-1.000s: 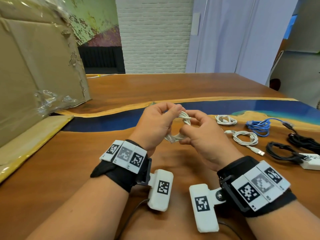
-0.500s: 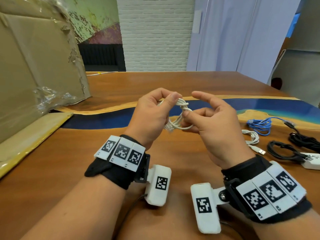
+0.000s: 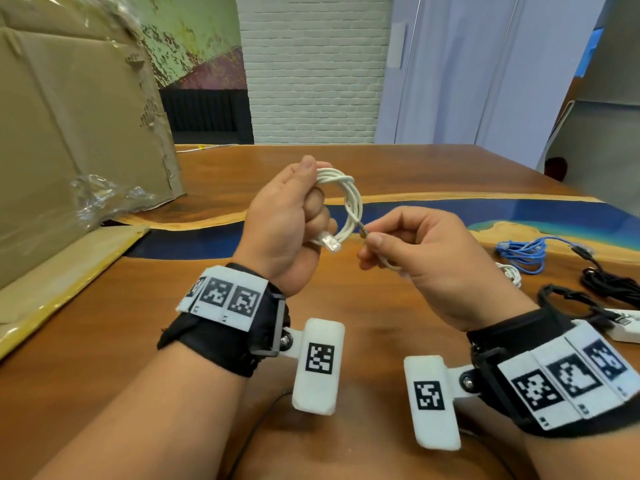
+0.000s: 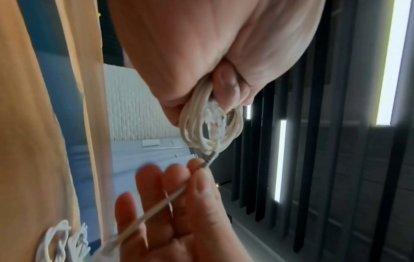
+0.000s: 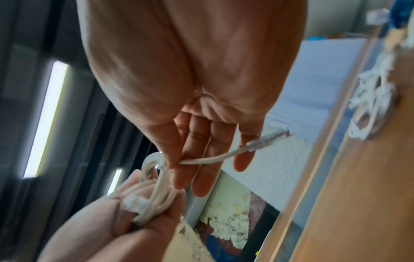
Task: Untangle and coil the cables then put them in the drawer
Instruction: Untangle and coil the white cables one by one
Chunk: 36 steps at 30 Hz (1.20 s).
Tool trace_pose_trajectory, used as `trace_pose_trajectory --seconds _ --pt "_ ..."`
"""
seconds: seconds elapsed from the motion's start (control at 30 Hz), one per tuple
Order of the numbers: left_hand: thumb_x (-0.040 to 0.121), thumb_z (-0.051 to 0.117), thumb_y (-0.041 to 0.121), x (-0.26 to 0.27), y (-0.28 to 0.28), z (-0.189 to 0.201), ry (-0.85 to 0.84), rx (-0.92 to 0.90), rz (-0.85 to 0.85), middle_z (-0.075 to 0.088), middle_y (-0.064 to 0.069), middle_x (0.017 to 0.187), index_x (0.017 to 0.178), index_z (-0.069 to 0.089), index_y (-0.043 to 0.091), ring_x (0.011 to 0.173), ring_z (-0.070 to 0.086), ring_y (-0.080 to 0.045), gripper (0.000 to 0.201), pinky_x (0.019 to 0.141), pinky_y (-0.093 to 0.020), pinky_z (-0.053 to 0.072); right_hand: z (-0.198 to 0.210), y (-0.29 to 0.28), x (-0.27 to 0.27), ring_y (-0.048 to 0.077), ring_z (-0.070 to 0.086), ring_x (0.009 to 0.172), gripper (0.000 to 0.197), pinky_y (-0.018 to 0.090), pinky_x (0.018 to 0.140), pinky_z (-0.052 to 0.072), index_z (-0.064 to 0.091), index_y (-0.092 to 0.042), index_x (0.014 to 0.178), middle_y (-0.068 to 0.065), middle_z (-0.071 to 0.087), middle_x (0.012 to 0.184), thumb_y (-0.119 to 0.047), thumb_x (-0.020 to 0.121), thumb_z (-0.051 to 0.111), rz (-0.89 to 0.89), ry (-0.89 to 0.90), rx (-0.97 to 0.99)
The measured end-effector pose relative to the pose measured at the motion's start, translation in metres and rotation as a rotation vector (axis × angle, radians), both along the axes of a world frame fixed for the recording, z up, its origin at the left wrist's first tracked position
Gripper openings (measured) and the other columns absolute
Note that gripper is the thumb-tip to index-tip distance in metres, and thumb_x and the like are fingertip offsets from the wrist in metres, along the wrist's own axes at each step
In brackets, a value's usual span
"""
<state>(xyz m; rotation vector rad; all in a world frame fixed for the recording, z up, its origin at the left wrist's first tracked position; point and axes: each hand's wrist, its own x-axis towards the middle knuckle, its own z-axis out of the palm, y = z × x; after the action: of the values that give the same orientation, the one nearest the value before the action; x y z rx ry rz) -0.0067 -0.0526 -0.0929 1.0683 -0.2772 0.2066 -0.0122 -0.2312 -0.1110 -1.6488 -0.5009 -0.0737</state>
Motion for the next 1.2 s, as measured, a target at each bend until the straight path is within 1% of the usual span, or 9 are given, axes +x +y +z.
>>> trace_pose_trajectory --seconds 0.17,0.27,0.43,0.53,0.7,0.9,1.03,1.13,1.2 --pt "0.107 0.041 0.032 -0.008 -0.007 0.002 0.036 -0.132 -0.144 0.020 0.010 0.047 0.090 0.061 0.016 0.040 0.016 -0.008 0.030 0.055 -0.029 0.019 0.001 -0.003 0.003 0.010 0.073 0.088 0.007 0.032 0.084 0.056 0.079 -0.024 0.087 -0.006 0.079 0.086 -0.019 0.091 0.076 -0.182 -0.155 -0.154" --pt "0.107 0.040 0.034 -0.009 -0.010 0.002 0.054 -0.259 -0.213 0.012 0.009 0.051 0.087 0.058 0.017 0.042 0.012 -0.009 0.032 0.049 -0.024 0.030 -0.001 0.002 0.002 0.010 0.072 0.080 0.008 0.028 0.077 0.058 0.081 -0.023 0.089 -0.004 0.079 0.082 -0.017 0.091 0.075 -0.196 -0.130 -0.047" --pt "0.107 0.039 0.036 -0.005 -0.008 -0.001 0.083 -0.315 -0.262 0.011 0.007 0.054 0.084 0.054 0.018 0.045 0.010 -0.011 0.033 0.050 -0.022 0.031 -0.008 0.018 -0.004 0.021 0.077 0.091 0.013 0.039 0.087 0.062 0.079 -0.013 0.103 0.005 0.081 0.091 -0.014 0.096 0.069 -0.123 0.030 0.166" --pt "0.107 0.039 0.037 -0.003 -0.005 -0.003 0.082 -0.281 -0.275 0.012 0.007 0.054 0.089 0.055 0.019 0.045 0.011 -0.011 0.030 0.058 -0.025 0.016 -0.011 0.020 -0.002 0.022 0.075 0.102 0.018 0.041 0.097 0.058 0.077 -0.009 0.110 0.008 0.080 0.102 -0.012 0.098 0.065 -0.044 0.167 0.268" --pt "0.107 0.040 0.036 -0.001 -0.006 -0.007 0.084 -0.256 -0.243 0.015 0.008 0.052 0.092 0.059 0.017 0.043 0.013 -0.009 0.030 0.054 -0.024 0.025 -0.014 0.022 -0.001 0.023 0.073 0.109 0.022 0.037 0.100 0.056 0.074 -0.002 0.114 0.013 0.078 0.109 -0.009 0.099 0.060 0.051 0.323 0.416" --pt "0.108 0.041 0.031 0.002 -0.007 -0.011 0.047 -0.049 -0.129 0.024 0.009 0.049 0.096 0.058 0.016 0.042 0.017 -0.008 0.026 0.053 -0.026 0.018 -0.011 0.023 -0.003 0.029 0.073 0.110 0.023 0.041 0.100 0.057 0.070 0.002 0.116 0.021 0.075 0.114 -0.008 0.096 0.061 0.146 0.522 0.590" --pt "0.108 0.042 0.026 0.000 -0.008 -0.010 0.028 0.044 -0.100 0.027 0.005 0.051 0.097 0.058 0.012 0.041 0.019 -0.008 0.024 0.041 -0.018 0.030 -0.015 0.028 -0.004 0.028 0.074 0.105 0.034 0.037 0.095 0.059 0.069 0.004 0.119 0.024 0.073 0.117 -0.005 0.086 0.070 0.141 0.495 0.553" --pt "0.106 0.047 0.019 -0.003 -0.011 -0.010 -0.033 0.198 -0.081 0.031 0.002 0.054 0.100 0.061 0.008 0.044 0.021 -0.009 0.018 0.044 -0.019 0.025 -0.021 0.030 -0.001 0.029 0.073 0.098 0.041 0.037 0.091 0.061 0.069 0.006 0.116 0.025 0.073 0.114 -0.006 0.078 0.074 0.069 0.495 0.575" --pt "0.102 0.052 0.009 -0.003 -0.010 -0.010 -0.060 0.246 -0.089 0.040 0.002 0.056 0.105 0.062 0.006 0.047 0.025 -0.010 0.011 0.048 -0.021 0.024 -0.022 0.031 0.001 0.029 0.074 0.098 0.036 0.041 0.093 0.060 0.068 0.006 0.119 0.023 0.075 0.111 -0.003 0.085 0.073 0.035 0.497 0.581"
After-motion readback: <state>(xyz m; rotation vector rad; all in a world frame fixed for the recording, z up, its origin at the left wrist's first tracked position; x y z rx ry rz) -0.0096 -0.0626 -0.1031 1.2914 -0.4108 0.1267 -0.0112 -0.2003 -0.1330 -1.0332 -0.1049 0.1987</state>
